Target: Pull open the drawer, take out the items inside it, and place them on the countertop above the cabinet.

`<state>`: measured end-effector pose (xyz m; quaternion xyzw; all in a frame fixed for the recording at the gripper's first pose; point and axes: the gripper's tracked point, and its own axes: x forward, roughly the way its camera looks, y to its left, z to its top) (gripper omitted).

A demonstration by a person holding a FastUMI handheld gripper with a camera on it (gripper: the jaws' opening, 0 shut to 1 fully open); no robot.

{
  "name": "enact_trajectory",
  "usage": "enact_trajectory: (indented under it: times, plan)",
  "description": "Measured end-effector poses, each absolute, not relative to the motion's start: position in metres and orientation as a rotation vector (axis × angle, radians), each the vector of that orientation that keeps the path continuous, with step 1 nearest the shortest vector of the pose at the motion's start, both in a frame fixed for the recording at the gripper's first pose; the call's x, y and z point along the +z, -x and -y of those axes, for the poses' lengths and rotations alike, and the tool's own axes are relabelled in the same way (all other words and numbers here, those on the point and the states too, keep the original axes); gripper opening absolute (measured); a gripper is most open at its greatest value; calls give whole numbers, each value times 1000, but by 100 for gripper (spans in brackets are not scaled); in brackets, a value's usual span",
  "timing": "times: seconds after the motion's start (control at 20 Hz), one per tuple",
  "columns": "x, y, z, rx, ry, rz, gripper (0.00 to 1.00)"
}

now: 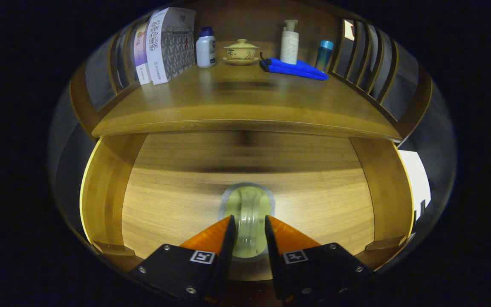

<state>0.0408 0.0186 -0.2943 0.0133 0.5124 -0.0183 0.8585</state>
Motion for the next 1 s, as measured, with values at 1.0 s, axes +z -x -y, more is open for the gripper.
enact_trajectory:
  times: [1.0]
  plan:
    - [-163, -44, -15, -85, 207, -628, 10]
